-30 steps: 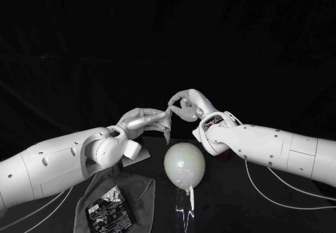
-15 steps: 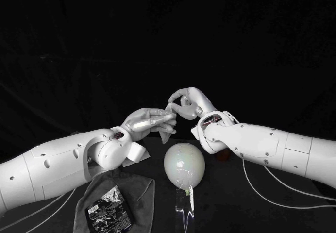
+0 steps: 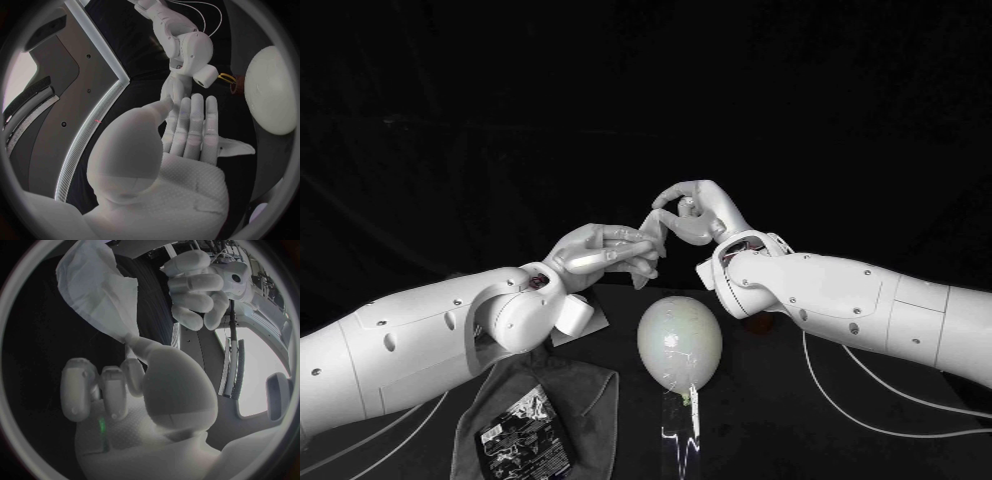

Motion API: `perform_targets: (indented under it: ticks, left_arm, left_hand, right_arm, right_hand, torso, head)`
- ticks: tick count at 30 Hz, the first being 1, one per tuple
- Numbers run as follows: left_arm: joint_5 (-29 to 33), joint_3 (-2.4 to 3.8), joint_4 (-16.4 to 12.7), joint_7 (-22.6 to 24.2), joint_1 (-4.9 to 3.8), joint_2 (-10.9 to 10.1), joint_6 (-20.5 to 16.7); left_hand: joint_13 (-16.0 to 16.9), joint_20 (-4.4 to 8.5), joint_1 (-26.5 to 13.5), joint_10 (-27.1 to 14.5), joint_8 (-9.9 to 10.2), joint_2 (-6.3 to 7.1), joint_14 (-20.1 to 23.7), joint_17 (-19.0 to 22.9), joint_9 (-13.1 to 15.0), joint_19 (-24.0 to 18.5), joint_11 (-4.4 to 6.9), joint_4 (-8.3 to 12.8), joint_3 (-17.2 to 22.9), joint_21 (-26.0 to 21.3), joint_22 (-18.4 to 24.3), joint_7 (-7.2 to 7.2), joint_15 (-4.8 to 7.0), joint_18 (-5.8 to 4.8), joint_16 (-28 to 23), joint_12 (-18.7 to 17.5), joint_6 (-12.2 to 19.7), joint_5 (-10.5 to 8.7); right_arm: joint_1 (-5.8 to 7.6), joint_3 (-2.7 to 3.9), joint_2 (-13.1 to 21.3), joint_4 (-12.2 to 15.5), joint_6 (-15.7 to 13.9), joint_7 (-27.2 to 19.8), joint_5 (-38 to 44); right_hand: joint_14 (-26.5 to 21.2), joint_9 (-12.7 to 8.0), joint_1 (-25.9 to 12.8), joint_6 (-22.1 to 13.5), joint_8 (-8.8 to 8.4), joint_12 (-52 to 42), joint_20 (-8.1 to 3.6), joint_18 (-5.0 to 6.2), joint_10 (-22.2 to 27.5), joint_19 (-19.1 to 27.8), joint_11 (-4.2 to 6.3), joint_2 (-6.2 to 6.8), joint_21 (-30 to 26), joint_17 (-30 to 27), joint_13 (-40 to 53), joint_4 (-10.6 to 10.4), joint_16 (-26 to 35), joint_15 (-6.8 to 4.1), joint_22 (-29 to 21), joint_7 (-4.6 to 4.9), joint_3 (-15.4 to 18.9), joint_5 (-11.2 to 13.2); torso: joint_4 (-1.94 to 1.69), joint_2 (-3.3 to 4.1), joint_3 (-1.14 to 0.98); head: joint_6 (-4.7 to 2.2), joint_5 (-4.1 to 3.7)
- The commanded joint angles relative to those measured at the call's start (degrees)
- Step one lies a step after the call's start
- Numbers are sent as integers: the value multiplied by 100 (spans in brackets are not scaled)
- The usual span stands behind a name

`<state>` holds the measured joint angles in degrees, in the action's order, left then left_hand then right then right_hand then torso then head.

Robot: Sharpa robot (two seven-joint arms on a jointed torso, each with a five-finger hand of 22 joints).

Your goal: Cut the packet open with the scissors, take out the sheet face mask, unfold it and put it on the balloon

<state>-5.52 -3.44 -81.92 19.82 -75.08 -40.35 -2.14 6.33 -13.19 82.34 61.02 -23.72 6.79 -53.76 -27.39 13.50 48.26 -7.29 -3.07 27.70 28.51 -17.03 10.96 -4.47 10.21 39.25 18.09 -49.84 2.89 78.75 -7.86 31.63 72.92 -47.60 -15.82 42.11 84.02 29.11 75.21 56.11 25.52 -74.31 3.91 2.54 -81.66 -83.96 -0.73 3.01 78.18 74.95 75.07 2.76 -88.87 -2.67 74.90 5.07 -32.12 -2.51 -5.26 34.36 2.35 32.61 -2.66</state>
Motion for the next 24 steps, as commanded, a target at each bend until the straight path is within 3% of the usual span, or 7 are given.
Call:
perform_targets:
  ticks: [1, 10, 15, 20, 21, 22, 24]
  left_arm:
    - [27, 11, -45, 363, 4, -101, -161]
    - [119, 27, -158, 651, 13, -426, -406]
    - [139, 37, -139, 781, 13, -461, -671]
    - [-132, 43, -65, 778, 13, -394, -1115]
    - [-224, 43, -51, 755, 13, -377, -1190]
    - [-319, 43, -39, 728, 13, -360, -1263]
    - [-527, 44, -10, 664, 13, -319, -1394]
  left_hand:
    - [13, 41, 62, 84, -29, -43, -90, 15, -14, 70, 26, 56, 22, 103, -62, -18, 29, 28, 44, 58, -84, -13]
    - [31, 154, 29, 220, -44, -118, -261, 59, -37, 65, 107, 217, -28, 458, -306, -92, 108, 1, 167, 180, -294, -11]
    - [32, 168, 3, 231, -32, -128, -300, 61, -46, 39, 119, 250, -47, 541, -367, -104, 122, -4, 211, 199, -316, -11]
    - [33, 156, -104, 190, 20, -7, -285, 37, -73, -32, 108, 261, -131, 578, -403, -108, 109, -26, 287, 209, -269, -13]
    - [21, 114, -293, 60, 78, 179, -165, 20, -100, -145, 57, 203, -256, 517, -379, -87, 52, -68, 311, 176, -183, -32]
    - [21, 114, -293, 60, 78, 179, -165, 20, -100, -145, 57, 203, -256, 517, -379, -87, 52, -68, 311, 176, -183, -32]
    - [25, 49, -394, -101, 121, 300, 83, -12, -121, -328, 8, 176, -325, 395, -323, -63, -11, -121, 353, 178, -111, -11]
  right_arm:
    - [1, 3, 58, 77, 197, -346, -410]
    - [-3, 2, 350, 396, 423, -447, -557]
    - [-8, 0, 476, 556, 536, -470, -631]
    - [-26, -1, 587, 741, 609, -476, -686]
    - [-30, -1, 601, 768, 620, -476, -692]
    - [-34, -1, 612, 792, 629, -477, -697]
    - [-42, -2, 635, 838, 651, -477, -713]
  right_hand:
    - [548, 12, -57, -41, 42, 26, -54, 17, 36, -2, 7, 1, -20, 1312, 242, -33, -29, -23, 1148, -5, 1, -26]
    - [548, 23, -73, -63, 64, 55, -56, 17, 50, 2, 10, 6, -24, 1314, 223, -38, -29, -28, 1147, -12, 23, -26]
    - [550, 29, -81, -77, 77, 147, -58, 16, 100, 1, 13, 10, -20, 1321, 155, -40, -32, -32, 1148, -16, 39, -26]
    - [551, 33, -83, -84, 85, 172, -59, 14, 112, -2, 15, 8, -13, 1327, 138, -41, -34, -33, 1150, -18, 47, -26]
    - [551, 33, -83, -84, 85, 172, -59, 14, 112, -2, 15, 8, -13, 1327, 138, -41, -34, -33, 1150, -18, 47, -26]
    - [555, 35, -82, -88, 90, 183, -60, 14, 118, -1, 17, 10, -13, 1344, 130, -40, -42, -34, 1150, -19, 51, -27]
    - [555, 35, -82, -88, 90, 183, -60, 14, 118, -1, 17, 10, -13, 1344, 130, -40, -42, -34, 1150, -19, 51, -27]
  torso:
    - [-2, 7, 3]
    - [-8, 8, 11]
    - [-5, 3, 9]
    - [-7, -1, 7]
    - [-7, 0, 7]
    - [-6, -1, 5]
    - [-5, -2, 5]
  head:
    - [-7, -25]
    - [4, -39]
    - [14, -27]
    - [37, -15]
    - [39, -13]
    - [41, -10]
    - [43, -10]
